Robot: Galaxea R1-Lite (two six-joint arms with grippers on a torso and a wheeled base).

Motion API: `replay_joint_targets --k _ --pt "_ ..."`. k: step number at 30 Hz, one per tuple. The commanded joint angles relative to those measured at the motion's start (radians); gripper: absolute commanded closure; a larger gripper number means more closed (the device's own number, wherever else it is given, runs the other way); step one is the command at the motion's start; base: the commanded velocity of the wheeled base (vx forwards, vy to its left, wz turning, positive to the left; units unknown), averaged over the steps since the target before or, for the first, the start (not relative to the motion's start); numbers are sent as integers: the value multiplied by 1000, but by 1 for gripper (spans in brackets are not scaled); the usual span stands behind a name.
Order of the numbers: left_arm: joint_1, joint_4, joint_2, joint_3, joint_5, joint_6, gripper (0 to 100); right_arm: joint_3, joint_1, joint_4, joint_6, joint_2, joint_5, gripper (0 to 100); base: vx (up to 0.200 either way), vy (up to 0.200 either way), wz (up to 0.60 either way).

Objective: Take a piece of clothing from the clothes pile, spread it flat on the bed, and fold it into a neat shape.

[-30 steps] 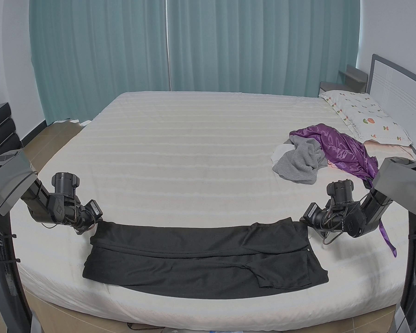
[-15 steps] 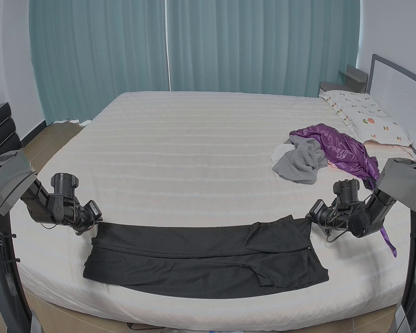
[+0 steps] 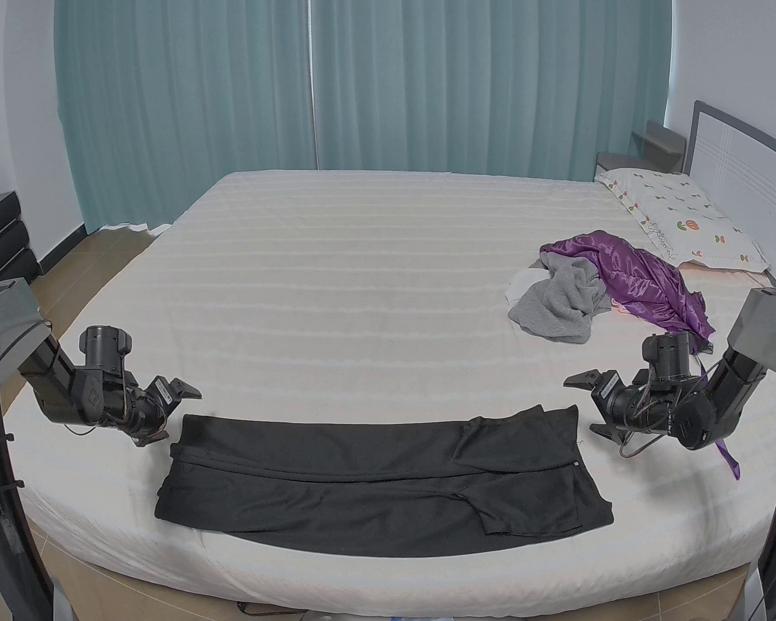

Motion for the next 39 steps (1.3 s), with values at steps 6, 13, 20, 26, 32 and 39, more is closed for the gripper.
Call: replay_joint_targets --k 6,13,20,26,32,39 --pt "21 -100 -280 359 -91 -7 0 357 45 -232 3 -162 62 0 -100 0 0" --pt "21 -143 -271 420 -125 4 0 401 45 -272 8 -155 63 0 -171 0 0" --pt "18 -283 -159 422 -108 -4 0 404 51 -270 8 -153 63 0 0 0 0" --pt "-11 -361 -87 393 -78 -22 0 403 57 -270 8 -149 63 0 0 0 0" --pt "-34 -453 -71 377 -74 -49 0 403 60 -270 8 -149 65 0 0 0 0" --pt "-51 -497 -22 345 -75 -30 0 407 59 -272 8 -149 65 0 0 0 0"
